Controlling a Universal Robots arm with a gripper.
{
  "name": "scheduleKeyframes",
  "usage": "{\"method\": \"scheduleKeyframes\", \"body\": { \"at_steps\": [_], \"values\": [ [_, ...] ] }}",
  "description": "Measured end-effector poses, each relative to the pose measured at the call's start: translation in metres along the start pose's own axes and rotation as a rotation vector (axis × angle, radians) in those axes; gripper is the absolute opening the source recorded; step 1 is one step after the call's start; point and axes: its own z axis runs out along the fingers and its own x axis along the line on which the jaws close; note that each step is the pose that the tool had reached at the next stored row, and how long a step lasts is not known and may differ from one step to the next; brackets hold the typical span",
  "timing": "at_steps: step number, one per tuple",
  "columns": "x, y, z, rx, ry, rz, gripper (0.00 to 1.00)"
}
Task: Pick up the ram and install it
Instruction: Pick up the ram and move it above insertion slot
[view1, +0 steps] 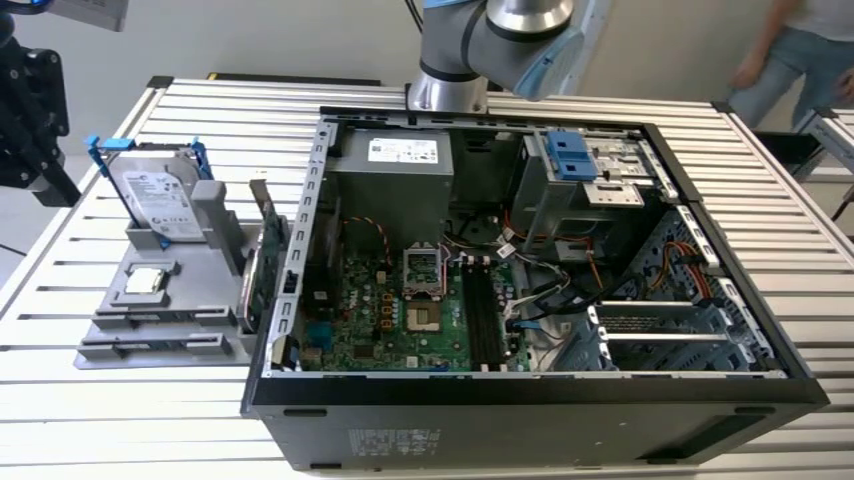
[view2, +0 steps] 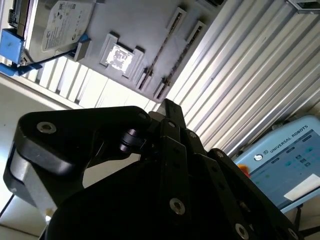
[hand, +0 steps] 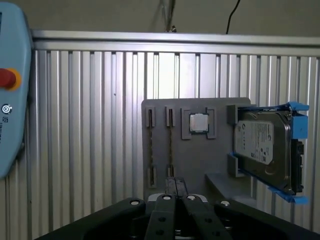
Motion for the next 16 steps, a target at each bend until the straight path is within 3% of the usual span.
{"method": "scheduleKeyframes", "body": {
  "at_steps": [1, 16],
  "values": [
    [0.0000, 0.0000, 0.0000, -0.0001, 0.0000, -0.001, 1.00],
    [0.0000, -0.0001, 0.0000, 0.0010, 0.0004, -0.018, 1.00]
  ]
}}
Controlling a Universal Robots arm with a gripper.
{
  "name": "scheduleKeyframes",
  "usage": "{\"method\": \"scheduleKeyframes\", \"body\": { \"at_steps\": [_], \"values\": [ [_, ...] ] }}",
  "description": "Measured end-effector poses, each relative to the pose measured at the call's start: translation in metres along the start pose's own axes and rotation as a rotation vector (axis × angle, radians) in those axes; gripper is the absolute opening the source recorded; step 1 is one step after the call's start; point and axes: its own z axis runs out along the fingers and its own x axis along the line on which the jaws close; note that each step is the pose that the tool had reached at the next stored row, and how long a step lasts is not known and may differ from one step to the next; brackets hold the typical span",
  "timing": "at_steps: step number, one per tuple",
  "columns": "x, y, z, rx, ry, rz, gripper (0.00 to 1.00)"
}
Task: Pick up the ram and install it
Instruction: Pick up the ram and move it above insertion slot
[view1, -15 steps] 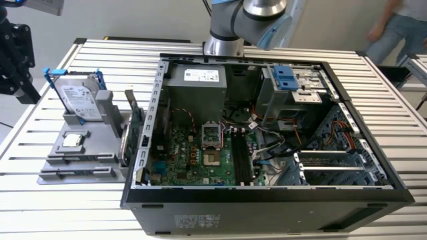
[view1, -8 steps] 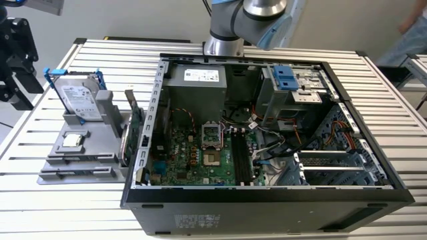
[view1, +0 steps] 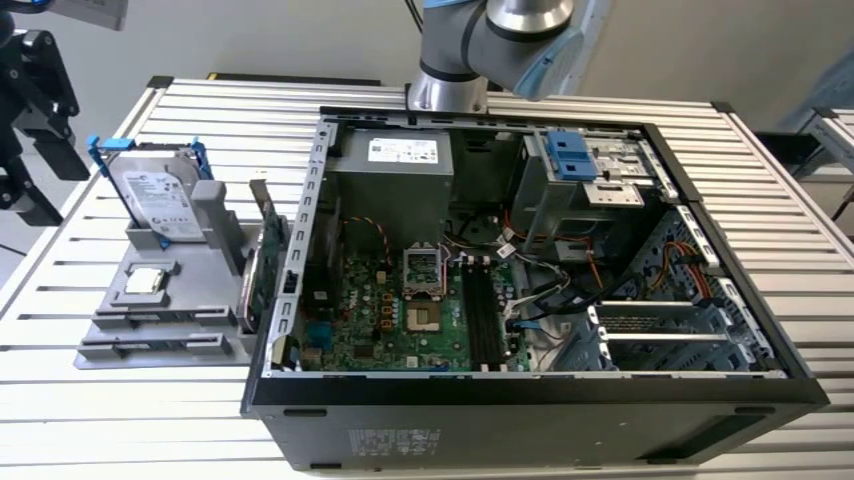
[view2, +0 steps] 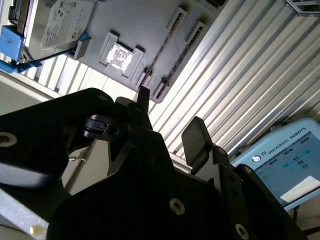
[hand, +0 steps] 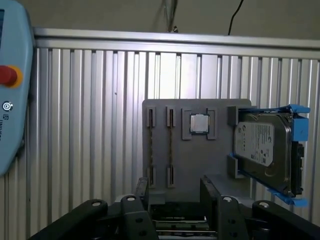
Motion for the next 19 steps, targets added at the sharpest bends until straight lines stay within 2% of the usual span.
{"method": "scheduleKeyframes", "body": {
  "at_steps": [2, 4, 7, 8, 11, 14, 16, 19],
  "values": [
    [0.0000, 0.0000, 0.0008, 0.0067, 0.0002, 0.000, 1.00],
    [0.0000, 0.0000, 0.0018, 0.0125, 0.0035, 0.000, 1.00],
    [0.0000, 0.0000, 0.0031, 0.0146, 0.0083, 0.000, 1.00],
    [0.0000, 0.0000, 0.0038, 0.0147, 0.0114, 0.000, 1.00],
    [0.0000, 0.0000, 0.0058, 0.0143, 0.0327, 0.000, 1.00],
    [0.0001, -0.0001, 0.0071, 0.0141, 0.0467, 0.000, 1.00],
    [0.0002, -0.0001, 0.0079, 0.0141, 0.0511, 0.000, 1.00],
    [0.0001, -0.0001, 0.0086, 0.0138, 0.0538, -0.002, 1.00]
  ]
}}
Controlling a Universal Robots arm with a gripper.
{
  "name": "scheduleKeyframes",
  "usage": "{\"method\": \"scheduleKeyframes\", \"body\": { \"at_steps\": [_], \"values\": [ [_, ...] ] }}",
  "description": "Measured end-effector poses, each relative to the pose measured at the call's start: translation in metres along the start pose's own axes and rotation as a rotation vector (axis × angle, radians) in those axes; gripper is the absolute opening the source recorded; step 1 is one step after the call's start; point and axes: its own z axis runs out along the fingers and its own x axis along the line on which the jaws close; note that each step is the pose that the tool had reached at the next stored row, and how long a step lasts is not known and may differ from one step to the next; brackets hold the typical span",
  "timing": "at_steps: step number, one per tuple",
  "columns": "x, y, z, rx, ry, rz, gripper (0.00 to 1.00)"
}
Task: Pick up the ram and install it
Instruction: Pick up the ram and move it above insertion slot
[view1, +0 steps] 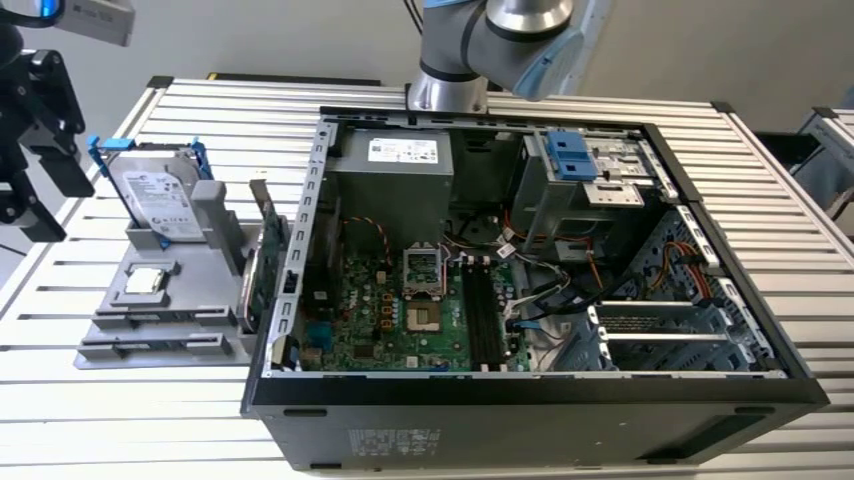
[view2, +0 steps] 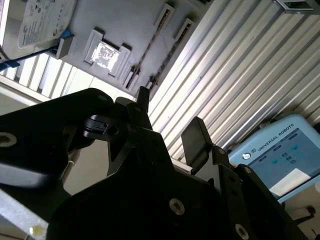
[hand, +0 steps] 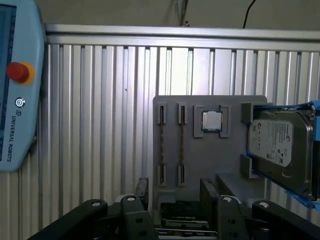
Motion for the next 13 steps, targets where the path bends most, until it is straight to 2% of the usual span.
{"method": "scheduleKeyframes", "body": {
  "at_steps": [13],
  "values": [
    [-0.0001, 0.0000, 0.0040, 0.0004, 0.0006, -0.021, 1.00]
  ]
}}
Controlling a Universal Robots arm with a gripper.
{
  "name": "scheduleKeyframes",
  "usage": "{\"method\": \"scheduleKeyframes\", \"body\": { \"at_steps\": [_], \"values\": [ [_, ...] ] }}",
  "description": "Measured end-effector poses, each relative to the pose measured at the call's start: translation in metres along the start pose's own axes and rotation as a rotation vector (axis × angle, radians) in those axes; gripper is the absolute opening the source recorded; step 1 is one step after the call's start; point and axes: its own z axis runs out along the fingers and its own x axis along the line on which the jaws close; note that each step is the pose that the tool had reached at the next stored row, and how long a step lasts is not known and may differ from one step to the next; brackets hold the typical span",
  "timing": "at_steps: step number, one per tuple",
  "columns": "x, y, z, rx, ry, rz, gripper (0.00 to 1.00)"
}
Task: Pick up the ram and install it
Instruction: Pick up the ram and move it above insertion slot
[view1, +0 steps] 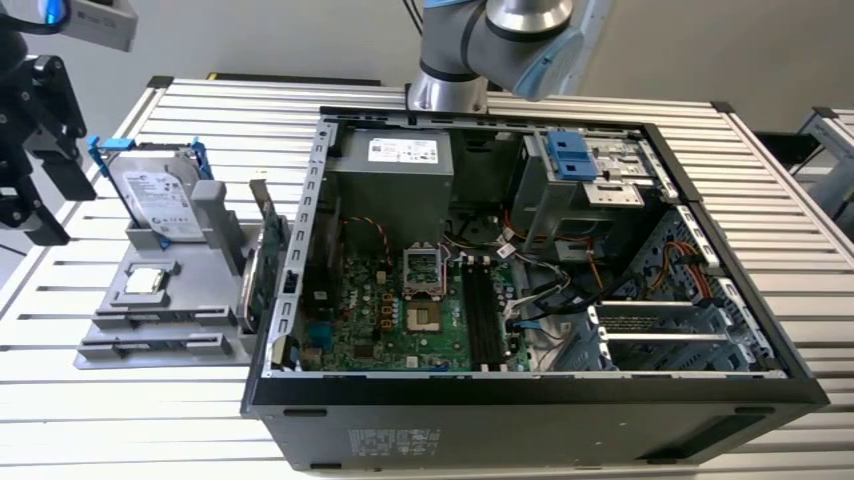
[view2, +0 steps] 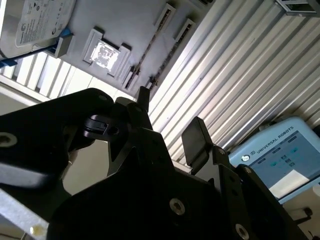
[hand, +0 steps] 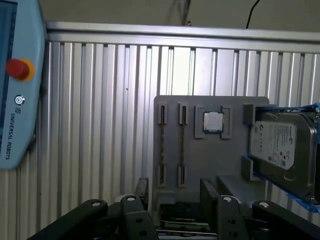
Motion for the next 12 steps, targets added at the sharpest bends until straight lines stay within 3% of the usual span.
{"method": "scheduleKeyframes", "body": {
  "at_steps": [12],
  "values": [
    [0.0000, 0.0000, 0.0036, 0.0001, 0.0018, -0.011, 1.00]
  ]
}}
